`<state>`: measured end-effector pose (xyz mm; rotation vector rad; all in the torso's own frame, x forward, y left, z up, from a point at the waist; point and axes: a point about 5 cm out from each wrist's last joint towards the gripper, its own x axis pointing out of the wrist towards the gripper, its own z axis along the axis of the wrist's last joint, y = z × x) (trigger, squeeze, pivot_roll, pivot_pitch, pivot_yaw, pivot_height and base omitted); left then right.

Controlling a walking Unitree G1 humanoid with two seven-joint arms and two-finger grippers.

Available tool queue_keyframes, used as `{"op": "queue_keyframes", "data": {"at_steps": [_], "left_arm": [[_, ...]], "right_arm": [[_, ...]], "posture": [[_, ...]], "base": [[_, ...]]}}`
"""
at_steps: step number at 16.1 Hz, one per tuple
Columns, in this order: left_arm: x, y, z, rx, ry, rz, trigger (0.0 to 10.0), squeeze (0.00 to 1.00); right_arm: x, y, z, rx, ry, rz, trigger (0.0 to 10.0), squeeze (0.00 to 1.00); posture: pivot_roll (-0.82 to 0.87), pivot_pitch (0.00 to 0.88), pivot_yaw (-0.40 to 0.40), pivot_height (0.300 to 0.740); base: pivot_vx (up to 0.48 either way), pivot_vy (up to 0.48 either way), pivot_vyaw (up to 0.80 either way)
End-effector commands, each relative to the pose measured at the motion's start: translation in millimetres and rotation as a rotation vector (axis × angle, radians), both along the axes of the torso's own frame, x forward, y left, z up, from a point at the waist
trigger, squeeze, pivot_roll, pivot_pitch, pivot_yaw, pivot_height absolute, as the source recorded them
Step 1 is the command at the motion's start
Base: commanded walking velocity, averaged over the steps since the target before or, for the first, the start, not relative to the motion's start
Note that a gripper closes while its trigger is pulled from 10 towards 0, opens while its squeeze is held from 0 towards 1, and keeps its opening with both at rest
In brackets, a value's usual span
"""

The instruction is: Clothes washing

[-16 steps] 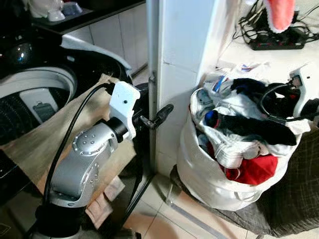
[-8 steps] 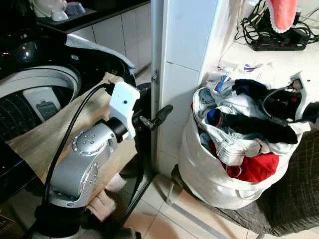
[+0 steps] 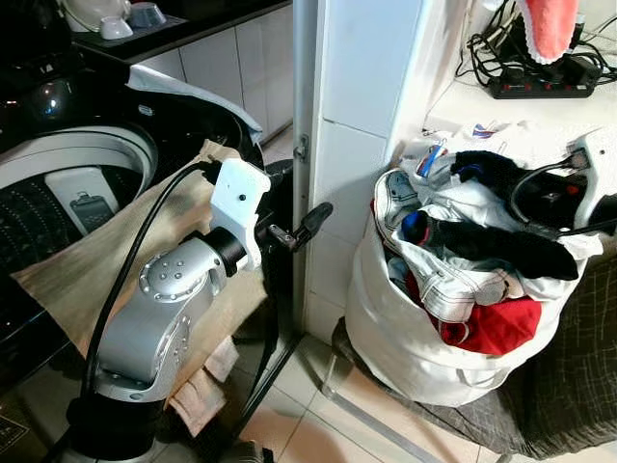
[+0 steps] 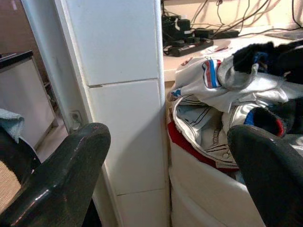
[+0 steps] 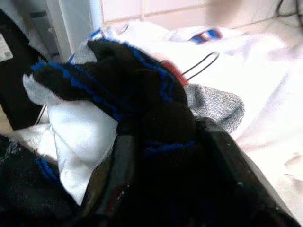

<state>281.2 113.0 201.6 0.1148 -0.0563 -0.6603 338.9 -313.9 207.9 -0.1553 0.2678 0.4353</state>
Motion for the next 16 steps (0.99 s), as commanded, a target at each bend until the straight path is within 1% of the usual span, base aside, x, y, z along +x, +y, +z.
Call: {"op": "queue_keyframes", "data": {"at_steps": [1, 2, 4, 6, 8, 9, 11, 13, 14, 15, 16], "left_arm": [[-1.7, -0.3, 2.1, 0.005, -0.012, 0.003, 10.0, 0.0], [-2.1, 0.3, 2.4, -0.001, -0.011, 0.006, 10.0, 0.0], [-2.7, 4.8, 4.2, -0.011, -0.014, 0.031, 10.0, 0.0], [-2.4, 4.8, 3.8, -0.006, -0.016, 0.033, 10.0, 0.0], [0.4, 1.6, 4.9, -0.006, -0.027, 0.027, 10.0, 0.0], [1.7, 1.2, 6.4, -0.011, -0.036, 0.034, 10.0, 0.0], [9.7, 1.8, 13.6, -0.056, -0.055, 0.099, 10.0, 0.0], [12.8, 0.8, 16.8, -0.101, -0.044, 0.111, 10.0, 0.0], [15.7, -1.4, 22.6, -0.209, -0.012, 0.106, 10.0, 0.47], [17.3, -6.2, 37.8, -0.339, -0.038, 0.076, 10.0, 1.0], [17.6, -8.0, 43.5, -0.371, -0.063, 0.063, 10.0, 1.0]], "right_arm": [[-4.6, -7.1, 14.4, -0.008, -0.042, -0.011, 0.0, 0.0], [-6.9, -9.0, 18.5, -0.014, -0.054, -0.013, 0.0, 0.0], [-21.9, -14.5, 47.0, 0.0, -0.139, -0.001, 0.0, 0.0], [-26.9, -14.0, 56.0, 0.021, -0.172, 0.007, 0.0, 0.0], [-29.3, -7.1, 70.4, 0.124, -0.284, -0.003, 0.0, 0.0], [-29.4, -4.7, 73.3, 0.157, -0.309, -0.014, 0.0, 0.0], [-27.3, 12.5, 75.8, 0.257, -0.391, -0.033, 0.0, 0.0], [-26.8, 27.7, 76.9, 0.336, -0.422, 0.001, 0.0, 0.0], [-27.4, 44.1, 78.7, 0.422, -0.444, 0.057, 0.0, 0.0], [-27.3, 60.4, 81.1, 0.563, -0.462, 0.104, 0.0, 0.0], [-27.8, 66.5, 81.2, 0.619, -0.46, 0.113, 0.0, 0.0]], "posture": [[0.0, 0.0, -0.006, 0.74], [0.01, 0.0, -0.011, 0.74], [0.01, 0.0, -0.008, 0.74], [0.0, 0.0, 0.0, 0.74], [-0.02, 0.0, 0.016, 0.74], [-0.03, 0.0, 0.018, 0.74], [-0.03, 0.0, 0.018, 0.74], [-0.03, 0.0, 0.02, 0.74], [-0.03, 0.0, 0.023, 0.74], [-0.03, 0.0, 0.024, 0.74], [-0.03, 0.0, 0.023, 0.74]], "base": [[0.0, 0.0, 0.0], [0.0, 0.0, 0.0], [0.0, 0.0, 0.0], [0.0, 0.0, 0.0], [0.0, 0.0, 0.0], [0.0, 0.0, 0.0], [0.0, 0.0, 0.0], [0.0, 0.0, 0.0], [0.0, 0.0, 0.0], [0.0, 0.0, 0.0], [0.0, 0.0, 0.0]]}}
